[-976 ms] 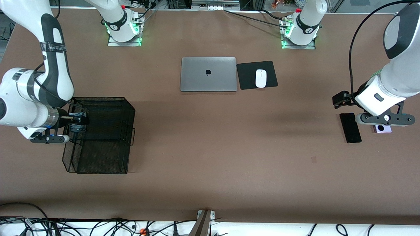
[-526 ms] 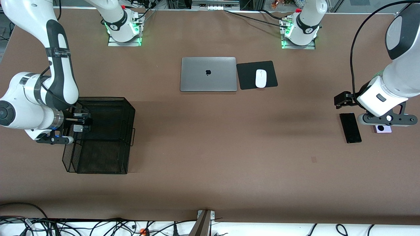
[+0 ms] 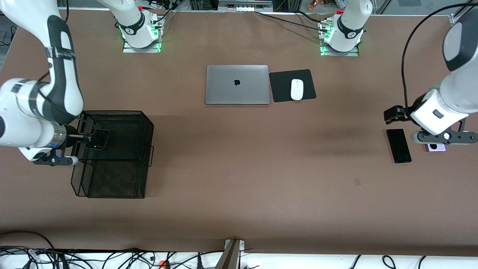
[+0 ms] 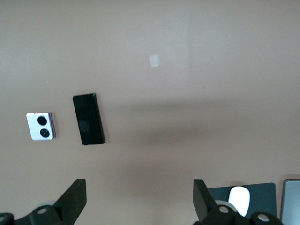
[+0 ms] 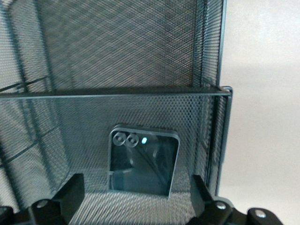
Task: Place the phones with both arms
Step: 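Release the flip phone with the right gripper while the left gripper grasps the slab phone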
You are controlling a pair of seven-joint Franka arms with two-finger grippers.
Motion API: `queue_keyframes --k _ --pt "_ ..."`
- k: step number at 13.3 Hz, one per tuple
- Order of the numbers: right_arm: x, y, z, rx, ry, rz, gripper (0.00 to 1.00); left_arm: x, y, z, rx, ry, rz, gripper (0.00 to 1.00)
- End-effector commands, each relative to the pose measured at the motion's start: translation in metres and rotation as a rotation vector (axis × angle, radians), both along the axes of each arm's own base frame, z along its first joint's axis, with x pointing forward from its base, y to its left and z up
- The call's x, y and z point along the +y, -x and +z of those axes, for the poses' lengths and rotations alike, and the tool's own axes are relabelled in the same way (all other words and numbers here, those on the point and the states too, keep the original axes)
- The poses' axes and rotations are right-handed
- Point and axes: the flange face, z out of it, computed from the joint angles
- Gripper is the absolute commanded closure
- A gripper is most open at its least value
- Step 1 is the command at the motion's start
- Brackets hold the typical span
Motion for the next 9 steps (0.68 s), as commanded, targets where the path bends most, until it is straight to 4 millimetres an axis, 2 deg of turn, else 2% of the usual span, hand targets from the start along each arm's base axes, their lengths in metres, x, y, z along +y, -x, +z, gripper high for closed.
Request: queue_keyframes --k 1,3,5,7,9 --pt "0.007 0.002 0.063 0.009 -0.02 -0.01 0.0 0.043 -0.012 -0.055 0.055 0.001 0.026 0.0" --pt "0.008 0.007 0.093 0.033 -0.021 -0.006 0.0 0.072 -0.011 -0.093 0.036 0.007 0.058 0.0" --pt "0.013 0.016 0.128 0.037 0.0 -0.002 0.0 0.128 -0.011 -0.126 -0.034 0.012 0.053 0.0" --pt "0.024 0.024 0.151 0.02 0.001 -0.012 0.0 0.172 -0.012 -0.179 -0.049 0.044 0.004 0.0" --pt "0.035 0.031 0.167 -0.002 -0.004 -0.022 0.0 0.2 -0.01 -0.232 -0.018 0.072 0.022 0.0"
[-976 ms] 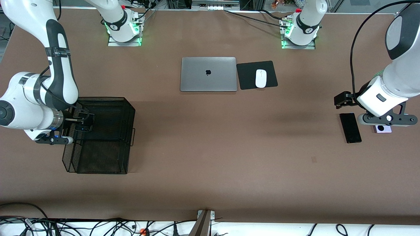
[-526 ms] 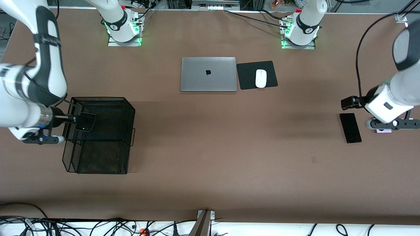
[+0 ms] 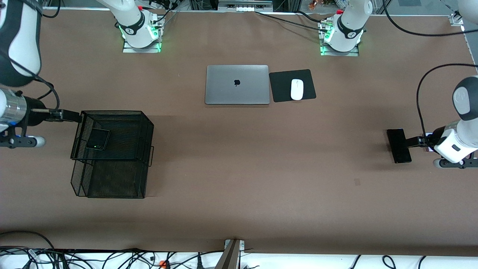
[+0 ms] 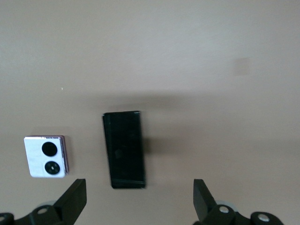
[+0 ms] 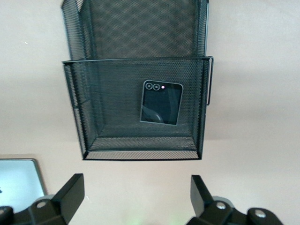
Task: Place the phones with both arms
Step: 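Release the flip phone with the right gripper while the left gripper grasps the slab phone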
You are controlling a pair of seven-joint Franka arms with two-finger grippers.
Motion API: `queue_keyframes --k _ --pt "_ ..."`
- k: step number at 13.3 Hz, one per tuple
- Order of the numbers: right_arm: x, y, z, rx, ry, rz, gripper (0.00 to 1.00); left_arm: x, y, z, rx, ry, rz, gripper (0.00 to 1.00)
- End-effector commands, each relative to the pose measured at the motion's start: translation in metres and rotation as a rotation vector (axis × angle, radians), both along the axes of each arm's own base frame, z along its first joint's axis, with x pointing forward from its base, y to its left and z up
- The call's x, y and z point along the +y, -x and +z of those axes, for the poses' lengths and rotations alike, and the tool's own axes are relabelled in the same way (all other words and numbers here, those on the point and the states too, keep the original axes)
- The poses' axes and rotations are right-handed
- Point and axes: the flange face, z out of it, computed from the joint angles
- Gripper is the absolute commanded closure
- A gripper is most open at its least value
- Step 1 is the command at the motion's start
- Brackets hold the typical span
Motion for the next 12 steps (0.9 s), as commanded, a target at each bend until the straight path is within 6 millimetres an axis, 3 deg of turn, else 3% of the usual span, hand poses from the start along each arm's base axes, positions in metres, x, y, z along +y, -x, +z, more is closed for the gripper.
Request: queue_keyframes --k 1,3,6,8,12 --pt "0.014 0.013 0.021 -0.016 0.01 -0.014 0.0 0.023 0.002 -0.059 0.027 0.027 -0.012 0.0" --pt "0.01 0.021 0.03 -0.047 -0.001 -0.028 0.0 0.034 0.01 -0.085 0.046 0.041 0.007 0.0" --pt "0.003 0.03 0.038 -0.083 0.009 -0.028 0.0 0.026 0.032 -0.111 0.016 0.033 -0.016 0.0" --pt "0.006 0.036 0.034 -0.101 0.035 -0.011 0.0 0.027 0.044 -0.132 -0.043 0.013 -0.037 0.0" --pt "0.009 0.049 0.025 -0.139 0.066 0.01 0.0 0.047 0.066 -0.16 -0.135 -0.023 -0.052 0.0"
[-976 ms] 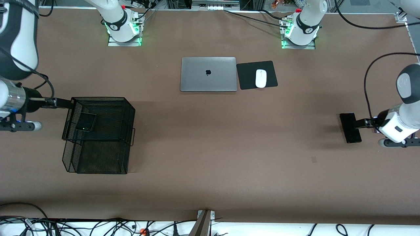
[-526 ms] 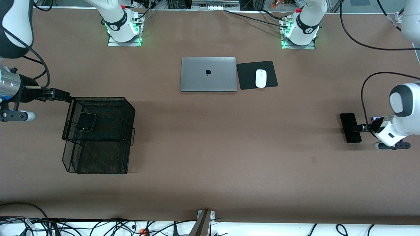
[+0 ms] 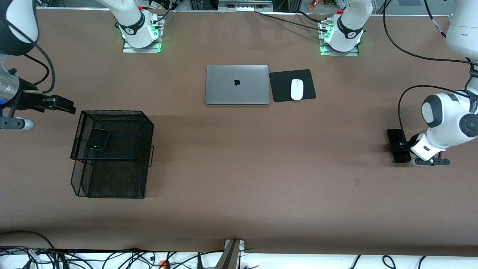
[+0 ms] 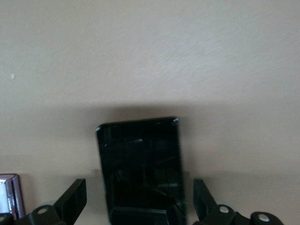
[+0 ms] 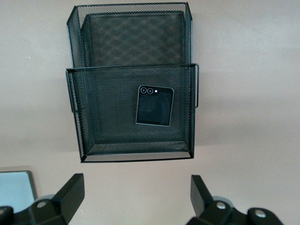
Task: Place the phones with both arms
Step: 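Release the flip phone with the right gripper while the left gripper grasps the slab phone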
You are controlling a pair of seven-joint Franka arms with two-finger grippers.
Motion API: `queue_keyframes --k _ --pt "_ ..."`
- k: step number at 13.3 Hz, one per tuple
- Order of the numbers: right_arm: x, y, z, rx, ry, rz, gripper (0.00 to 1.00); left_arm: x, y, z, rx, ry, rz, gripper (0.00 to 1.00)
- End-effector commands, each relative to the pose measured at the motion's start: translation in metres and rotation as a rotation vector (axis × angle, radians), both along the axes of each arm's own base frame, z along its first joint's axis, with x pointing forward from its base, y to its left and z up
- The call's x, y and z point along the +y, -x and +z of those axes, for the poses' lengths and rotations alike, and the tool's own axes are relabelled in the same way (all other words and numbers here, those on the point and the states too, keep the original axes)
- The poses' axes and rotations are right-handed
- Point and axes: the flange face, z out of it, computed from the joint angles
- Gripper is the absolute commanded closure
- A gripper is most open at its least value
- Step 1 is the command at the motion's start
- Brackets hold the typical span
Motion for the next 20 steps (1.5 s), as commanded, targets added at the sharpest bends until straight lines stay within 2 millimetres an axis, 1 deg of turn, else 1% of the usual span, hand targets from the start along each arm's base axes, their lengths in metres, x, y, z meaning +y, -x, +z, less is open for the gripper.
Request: queue_keyframes --k 1,3,4,5,8,10,14,17,20 --pt "0.005 0.017 0.002 -0.022 0.005 0.004 0.0 0.001 0.016 -0.004 -0.013 -0.004 -0.006 0.0" --pt "0.005 0.016 0.004 -0.024 0.009 0.005 0.0 0.004 0.019 -0.011 -0.007 0.005 0.034 0.0" --pt "0.004 0.015 0.005 -0.024 0.009 0.003 0.0 0.006 0.02 -0.012 -0.006 0.007 0.076 0.0" --pt "0.005 0.015 0.005 -0.024 0.008 0.005 0.0 0.005 0.019 -0.012 -0.008 0.007 0.083 0.0" --pt "0.005 0.012 0.005 -0.024 0.012 0.005 0.0 0.004 0.017 -0.005 -0.006 0.005 0.084 0.0" --pt "0.005 0.011 0.01 -0.035 0.01 0.005 0.0 0.004 0.015 -0.001 0.001 0.006 0.085 0.0" --pt "0.005 0.011 0.01 -0.035 0.011 0.007 0.0 0.001 0.013 0.004 -0.011 0.027 0.111 0.0" --pt "0.004 0.011 0.009 -0.034 0.011 0.005 0.0 0.0 0.015 -0.002 -0.001 0.038 0.118 0.0" --pt "0.005 0.011 0.009 -0.034 0.009 0.006 0.0 0.001 0.016 -0.004 0.002 0.039 0.119 0.0"
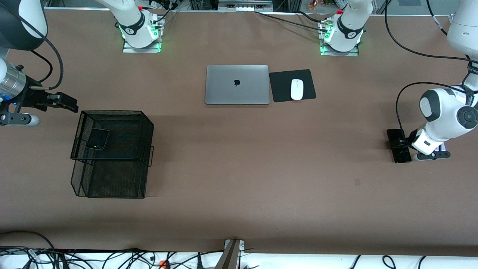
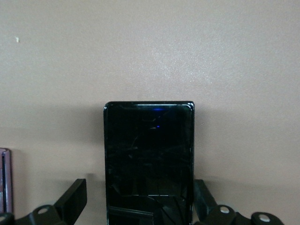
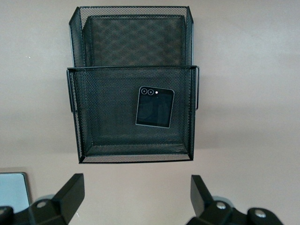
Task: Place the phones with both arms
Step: 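Carry the black slab phone to mid-table with the left gripper and release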
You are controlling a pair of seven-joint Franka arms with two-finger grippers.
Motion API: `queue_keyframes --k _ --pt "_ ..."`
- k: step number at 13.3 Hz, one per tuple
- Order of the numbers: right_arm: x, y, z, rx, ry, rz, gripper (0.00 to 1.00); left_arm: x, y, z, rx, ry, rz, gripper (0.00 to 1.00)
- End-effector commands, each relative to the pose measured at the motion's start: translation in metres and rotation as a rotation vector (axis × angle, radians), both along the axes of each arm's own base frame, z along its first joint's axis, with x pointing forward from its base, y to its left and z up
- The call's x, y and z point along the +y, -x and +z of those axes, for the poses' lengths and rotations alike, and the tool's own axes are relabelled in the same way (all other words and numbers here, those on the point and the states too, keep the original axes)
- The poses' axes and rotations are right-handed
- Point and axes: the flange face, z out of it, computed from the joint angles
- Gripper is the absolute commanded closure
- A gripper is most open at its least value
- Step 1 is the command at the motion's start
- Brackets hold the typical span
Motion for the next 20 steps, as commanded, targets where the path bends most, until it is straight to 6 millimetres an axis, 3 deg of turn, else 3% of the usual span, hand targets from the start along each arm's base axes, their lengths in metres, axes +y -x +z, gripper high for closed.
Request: queue_keyframes --k 1,9,11,13,15,18,20 --pt "0.001 0.004 0.007 -0.012 0.007 -0.006 0.0 0.0 0.003 0.001 0.007 0.019 0.019 0.0" --pt "0.005 0.004 0.005 -0.009 0.008 0.0 0.0 -0.003 0.007 -0.007 0.04 0.064 0.044 0.03" --pt "0.006 0.004 0.006 -0.009 0.008 0.001 0.0 -0.003 0.007 -0.01 0.041 0.065 0.041 0.48" --pt "0.007 0.004 0.006 -0.009 0.008 0.003 0.0 -0.003 0.005 -0.007 0.037 0.063 0.042 0.56" --pt "0.007 0.004 0.006 -0.009 0.008 0.003 0.0 -0.001 -0.008 0.018 0.047 0.053 0.038 0.59" --pt "0.007 0.004 0.006 -0.009 0.008 0.003 0.0 -0.015 -0.05 0.087 0.138 0.072 0.002 0.59" --pt "0.007 0.004 0.006 -0.009 0.008 0.001 0.0 -0.045 -0.066 0.117 0.175 0.1 -0.036 0.59"
